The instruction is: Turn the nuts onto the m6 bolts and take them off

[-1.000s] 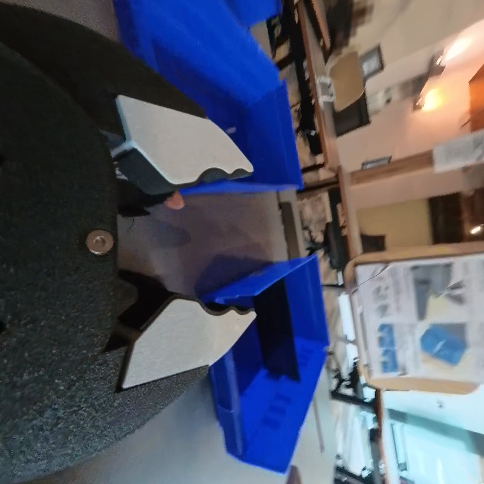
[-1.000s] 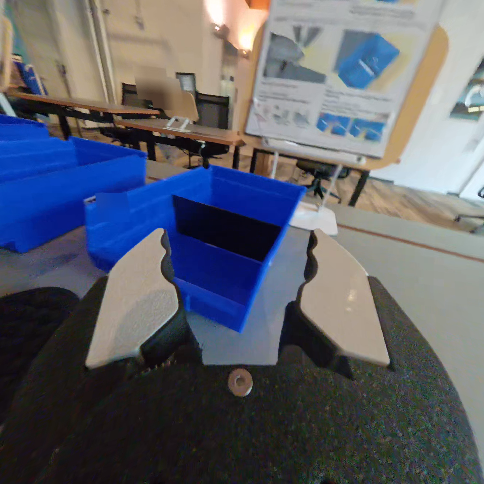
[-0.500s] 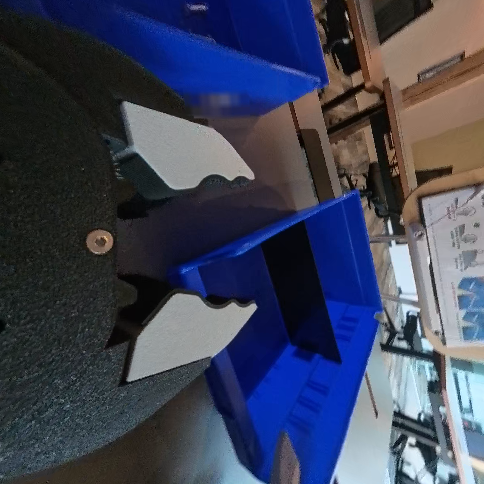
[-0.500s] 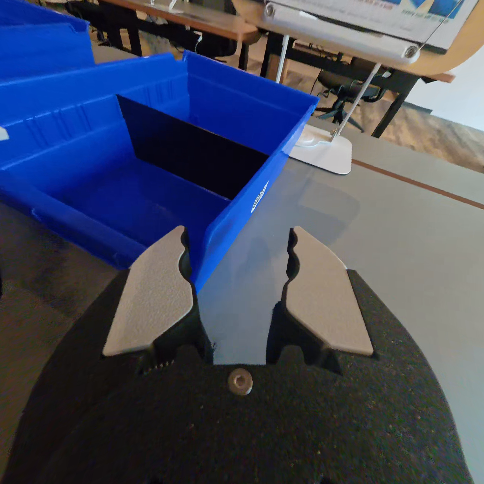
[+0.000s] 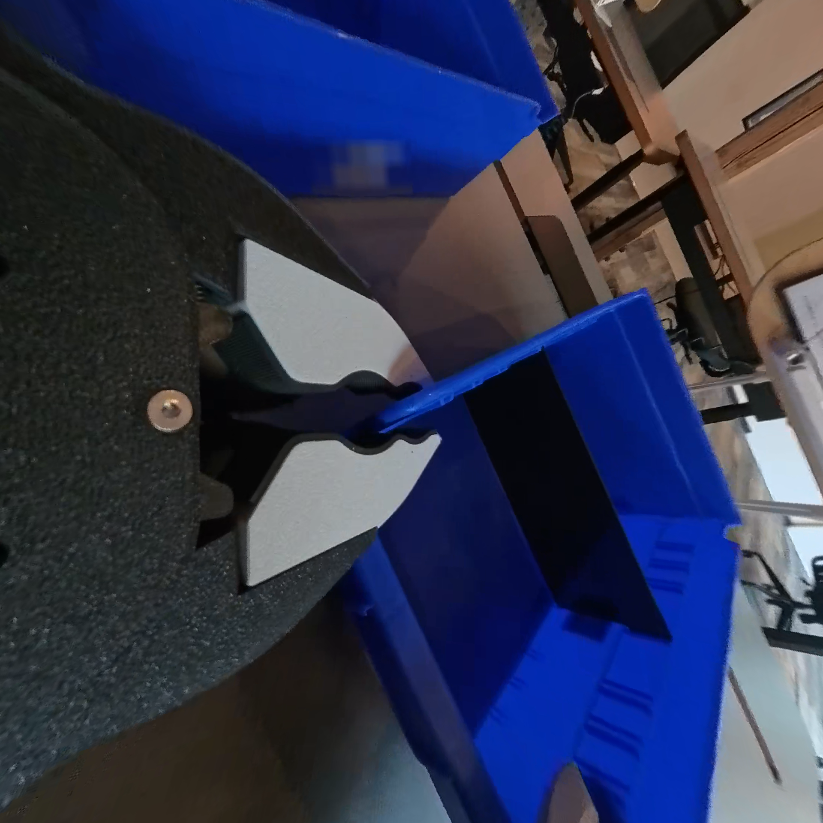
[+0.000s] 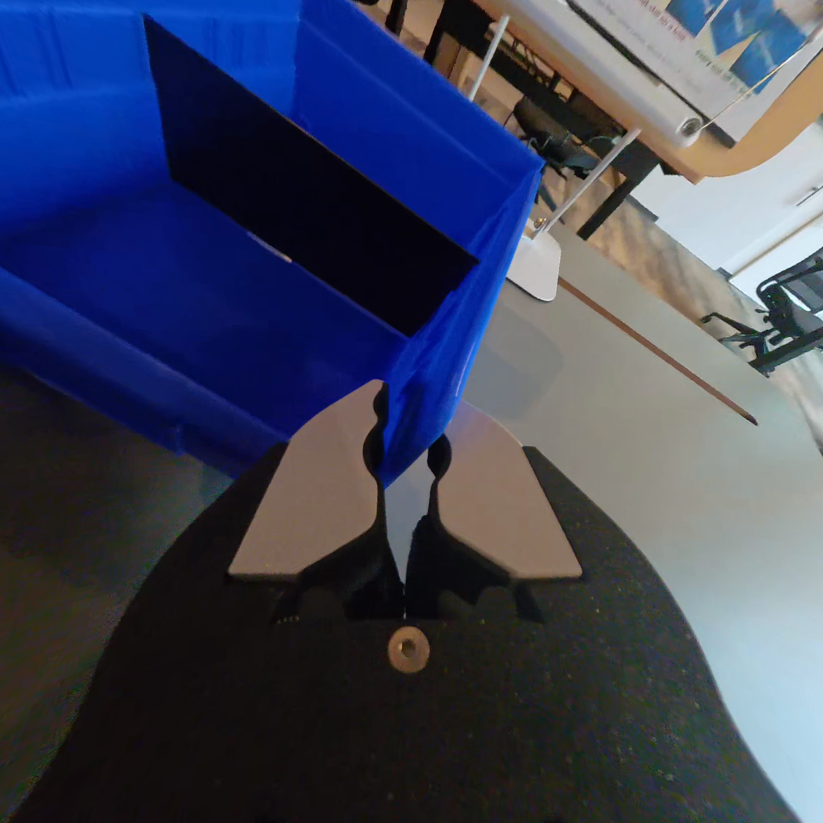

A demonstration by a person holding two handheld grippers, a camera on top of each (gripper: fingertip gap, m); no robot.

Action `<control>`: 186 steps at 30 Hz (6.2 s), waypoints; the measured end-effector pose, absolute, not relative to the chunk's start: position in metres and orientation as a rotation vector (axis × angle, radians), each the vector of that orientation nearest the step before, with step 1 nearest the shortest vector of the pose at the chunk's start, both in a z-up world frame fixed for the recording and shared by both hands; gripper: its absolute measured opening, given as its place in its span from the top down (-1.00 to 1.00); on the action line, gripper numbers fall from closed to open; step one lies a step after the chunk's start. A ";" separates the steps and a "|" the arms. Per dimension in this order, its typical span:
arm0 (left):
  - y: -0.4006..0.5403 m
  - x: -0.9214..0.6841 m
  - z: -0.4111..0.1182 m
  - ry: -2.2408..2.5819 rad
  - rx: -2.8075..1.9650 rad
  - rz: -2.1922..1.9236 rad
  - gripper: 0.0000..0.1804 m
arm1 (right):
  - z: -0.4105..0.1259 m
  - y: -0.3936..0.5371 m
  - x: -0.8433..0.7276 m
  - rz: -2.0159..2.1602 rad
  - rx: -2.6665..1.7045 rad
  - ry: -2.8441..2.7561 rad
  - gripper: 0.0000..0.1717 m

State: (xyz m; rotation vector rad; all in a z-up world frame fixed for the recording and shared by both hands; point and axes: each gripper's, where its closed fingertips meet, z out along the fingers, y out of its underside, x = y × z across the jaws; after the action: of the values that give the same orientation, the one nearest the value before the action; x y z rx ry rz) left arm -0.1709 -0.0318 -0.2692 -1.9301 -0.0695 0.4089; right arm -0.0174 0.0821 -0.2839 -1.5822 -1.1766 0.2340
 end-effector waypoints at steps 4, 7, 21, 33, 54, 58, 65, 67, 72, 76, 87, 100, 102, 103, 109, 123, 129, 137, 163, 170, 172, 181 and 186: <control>-0.033 -0.145 -0.250 -0.082 -1.878 0.408 0.87 | -0.269 0.085 0.006 0.227 -1.560 -1.161 0.87; -0.027 -0.119 -0.233 -0.054 -1.831 0.438 0.88 | -0.256 0.092 0.033 0.200 -1.535 -1.141 0.87; 0.103 0.051 -0.227 0.135 -1.760 0.368 0.83 | -0.235 0.212 0.213 0.013 -1.479 -1.047 0.88; 0.182 0.142 -0.263 0.313 -1.835 0.384 0.80 | -0.269 0.286 0.303 -0.010 -1.504 -1.024 0.88; 0.174 0.167 -0.249 0.477 -1.646 0.386 0.22 | -0.230 0.305 0.338 -0.017 -1.238 -0.921 0.27; 0.149 0.151 -0.234 0.429 -1.654 0.251 0.01 | -0.201 0.284 0.336 0.111 -1.258 -0.819 -0.07; 0.091 0.091 -0.209 0.285 -1.701 0.049 -0.24 | -0.188 0.234 0.274 0.442 -1.416 -0.854 -0.40; 0.071 0.066 -0.202 0.245 -1.712 0.025 -0.20 | -0.186 0.219 0.249 0.567 -1.461 -0.879 -0.46; 0.010 -0.014 -0.195 0.160 -1.801 0.095 -0.13 | -0.174 0.187 0.189 0.811 -1.503 -0.919 -0.39; -0.043 -0.099 -0.178 0.049 -1.815 0.277 -0.05 | -0.164 0.173 0.149 0.862 -1.487 -0.950 -0.34; -0.122 -0.339 -0.193 -0.361 -2.085 0.556 0.08 | -0.174 0.151 0.062 0.850 -1.459 -1.051 -0.31; -0.114 -0.460 -0.291 -0.757 -2.418 0.321 0.45 | -0.190 0.176 0.060 0.811 -1.488 -1.027 -0.30; -0.113 -0.467 -0.301 -0.794 -2.466 0.307 0.49 | -0.191 0.178 0.061 0.824 -1.490 -1.018 -0.29; -0.113 -0.469 -0.306 -0.811 -2.497 0.295 0.50 | -0.191 0.179 0.061 0.826 -1.490 -1.017 -0.29; -0.109 -0.472 -0.328 -0.846 -2.613 0.261 0.49 | -0.188 0.176 0.061 0.798 -1.461 -1.036 -0.30; -0.105 -0.469 -0.343 -0.847 -2.661 0.201 0.94 | -0.183 0.177 0.062 0.774 -1.434 -1.022 -0.31; -0.098 -0.462 -0.320 -0.751 -2.481 0.207 0.95 | -0.184 0.168 0.055 0.757 -1.425 -1.092 -0.27; -0.054 -0.378 -0.198 -0.375 -1.892 0.055 0.95 | -0.162 0.130 0.028 0.919 -1.352 -1.194 -0.16; -0.007 -0.024 -0.187 0.488 -1.259 -0.629 0.95 | -0.163 0.002 -0.037 1.608 -0.850 -1.506 0.08; -0.006 -0.021 -0.202 0.520 -1.302 -0.634 0.95 | -0.174 0.000 -0.043 1.551 -0.841 -1.531 0.27; -0.006 -0.020 -0.202 0.517 -1.296 -0.655 0.95 | -0.174 0.003 -0.042 1.574 -0.857 -1.522 0.30; -0.008 -0.027 -0.196 0.478 -1.270 -0.675 0.95 | -0.163 0.020 -0.032 1.584 -0.829 -1.449 0.61; -0.007 -0.024 -0.199 0.487 -1.283 -0.676 0.95 | -0.171 0.003 -0.037 1.584 -0.818 -1.522 0.38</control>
State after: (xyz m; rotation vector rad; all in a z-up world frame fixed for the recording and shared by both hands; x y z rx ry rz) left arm -0.0240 -0.0069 -0.1993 -1.2825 0.4869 -0.6757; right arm -0.0374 0.0027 -0.1707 -0.8183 -1.5225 1.5841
